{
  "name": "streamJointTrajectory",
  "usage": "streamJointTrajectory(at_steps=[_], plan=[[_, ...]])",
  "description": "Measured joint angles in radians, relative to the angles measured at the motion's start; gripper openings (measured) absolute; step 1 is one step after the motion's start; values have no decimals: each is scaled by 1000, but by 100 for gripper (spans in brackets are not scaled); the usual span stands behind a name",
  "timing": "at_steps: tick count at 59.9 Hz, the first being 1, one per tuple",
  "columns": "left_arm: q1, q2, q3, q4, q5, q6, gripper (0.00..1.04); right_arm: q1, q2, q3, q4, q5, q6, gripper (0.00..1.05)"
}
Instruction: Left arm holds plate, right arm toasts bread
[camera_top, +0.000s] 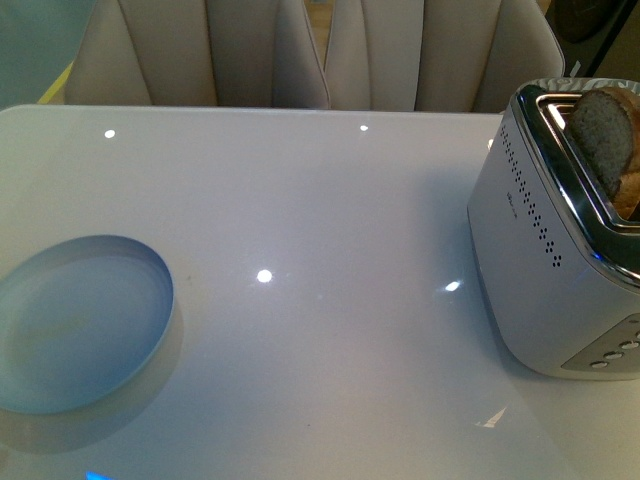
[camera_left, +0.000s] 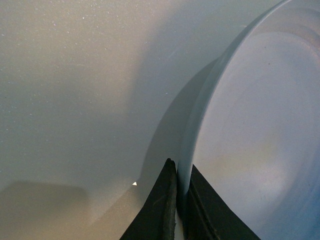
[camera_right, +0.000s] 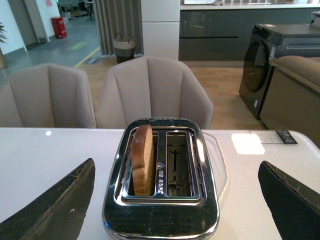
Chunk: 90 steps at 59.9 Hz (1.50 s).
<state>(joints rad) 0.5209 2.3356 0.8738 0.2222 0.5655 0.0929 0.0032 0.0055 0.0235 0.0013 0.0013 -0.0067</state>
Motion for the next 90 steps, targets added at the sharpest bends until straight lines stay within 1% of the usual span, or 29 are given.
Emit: streamJointTrajectory(at_steps=[12, 13, 17, 20, 21, 25, 31, 35, 37, 39, 40, 42, 47, 58, 63, 82, 86, 90], plan=[[3, 3, 0, 0, 2, 2, 3, 0, 0, 0, 0, 0, 0, 96], [3, 3, 0, 0, 3, 2, 5, 0, 0, 0, 0, 0, 0, 96], [3, 3, 0, 0, 3, 6, 22, 0, 0, 0, 0, 0, 0, 96], [3, 2, -5, 6, 2, 8, 33, 0, 0, 0, 0, 0, 0, 96], [3, 0, -7, 10, 2, 8, 38, 0, 0, 0, 0, 0, 0, 96], [4, -13, -14, 17, -1, 7, 52, 0, 0, 0, 0, 0, 0, 96], [6, -40, -28, 27, 0, 2, 68, 0, 0, 0, 0, 0, 0, 96], [7, -79, -53, 40, 10, -4, 82, 0, 0, 0, 0, 0, 0, 96], [6, -111, -74, 48, 17, -6, 91, 0, 0, 0, 0, 0, 0, 96], [6, -140, -93, 55, 24, -8, 98, 0, 0, 0, 0, 0, 0, 96], [4, -163, -109, 60, 32, -8, 99, 0, 0, 0, 0, 0, 0, 96], [2, -196, -129, 64, 41, -12, 97, 0, 0, 0, 0, 0, 0, 96], [-14, -296, -185, 90, 43, -20, 98, 0, 0, 0, 0, 0, 0, 96], [-59, -489, -277, 161, 0, -51, 98, 0, 0, 0, 0, 0, 0, 96], [-86, -566, -307, 180, -3, -79, 98, 0, 0, 0, 0, 0, 0, 96], [-254, -954, -457, 199, -27, -257, 98, 0, 0, 0, 0, 0, 0, 96], [-288, -1043, -492, 196, -48, -303, 98, 0, 0, 0, 0, 0, 0, 96], [-322, -1141, -531, 185, -98, -335, 98, 0, 0, 0, 0, 0, 0, 96]])
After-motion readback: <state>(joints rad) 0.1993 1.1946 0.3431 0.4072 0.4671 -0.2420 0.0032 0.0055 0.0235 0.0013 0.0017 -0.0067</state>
